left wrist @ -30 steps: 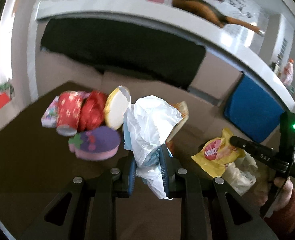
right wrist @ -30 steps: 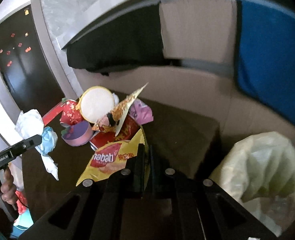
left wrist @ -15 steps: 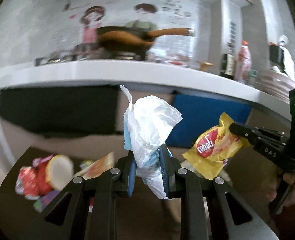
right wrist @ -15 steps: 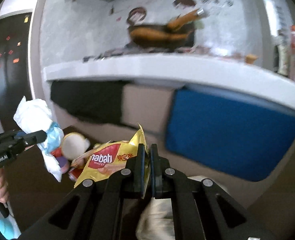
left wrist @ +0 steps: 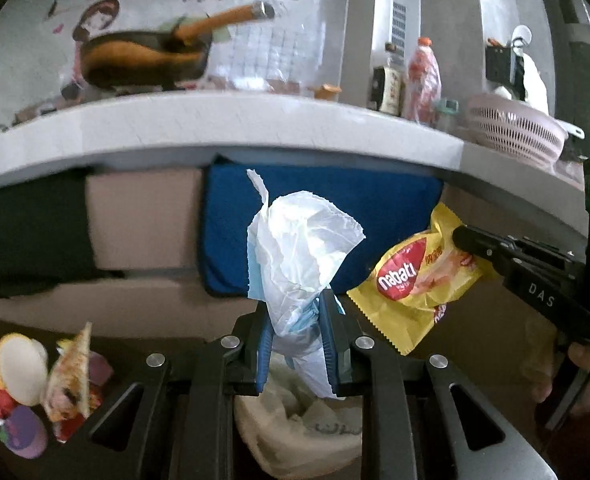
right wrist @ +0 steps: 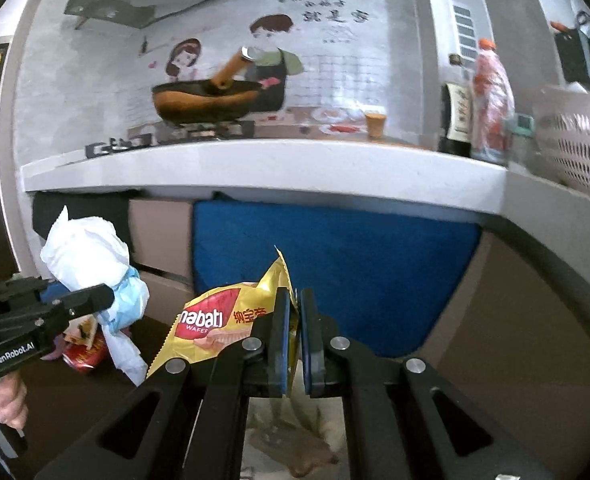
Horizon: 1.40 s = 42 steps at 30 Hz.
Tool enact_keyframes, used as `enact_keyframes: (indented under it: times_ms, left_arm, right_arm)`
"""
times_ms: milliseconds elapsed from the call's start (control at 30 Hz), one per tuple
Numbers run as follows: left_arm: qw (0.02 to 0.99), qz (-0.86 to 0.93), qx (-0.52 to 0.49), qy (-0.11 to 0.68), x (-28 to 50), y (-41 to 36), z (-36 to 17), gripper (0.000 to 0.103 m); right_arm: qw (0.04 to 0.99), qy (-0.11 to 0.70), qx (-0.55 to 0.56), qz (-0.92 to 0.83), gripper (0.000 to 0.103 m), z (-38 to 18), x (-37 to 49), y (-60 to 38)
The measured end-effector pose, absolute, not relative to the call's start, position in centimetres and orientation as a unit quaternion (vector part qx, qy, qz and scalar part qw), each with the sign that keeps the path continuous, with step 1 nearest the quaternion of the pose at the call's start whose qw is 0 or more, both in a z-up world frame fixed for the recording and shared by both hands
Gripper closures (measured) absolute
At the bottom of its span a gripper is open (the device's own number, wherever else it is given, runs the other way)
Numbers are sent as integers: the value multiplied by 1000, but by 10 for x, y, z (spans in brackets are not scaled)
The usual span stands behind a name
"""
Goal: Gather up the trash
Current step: 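Carry the tissue in the left tool and wafer packet in the right tool over the bin, then open both tools to drop the tissue and wafer packet into the bin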
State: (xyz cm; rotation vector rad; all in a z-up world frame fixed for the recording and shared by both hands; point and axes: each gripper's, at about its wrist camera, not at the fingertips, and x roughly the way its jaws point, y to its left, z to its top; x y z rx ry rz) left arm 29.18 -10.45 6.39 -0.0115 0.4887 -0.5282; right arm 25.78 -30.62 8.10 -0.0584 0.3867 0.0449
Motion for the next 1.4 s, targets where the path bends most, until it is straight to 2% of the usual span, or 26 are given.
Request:
enact_keyframes:
  times_ms: [767,1200,1333,1400]
  left_arm:
    - [880,-282,-21,381,354,-132,-44,80]
    - [854,-281,-46,436,388,-139,-99,80]
    - [841,-297,-94,442,399,-130,-104,59]
    - [834,-308,-109,444,401,-126,-102,56]
  right_arm:
    - [957,285,-41,16,98,-4,302,-317]
    - [939,342,-38,9,98,-52,335,-324]
    - [930,367,-25,11,98,-70,346,-325]
    - [923,383,6,29,97,-82,350,-328]
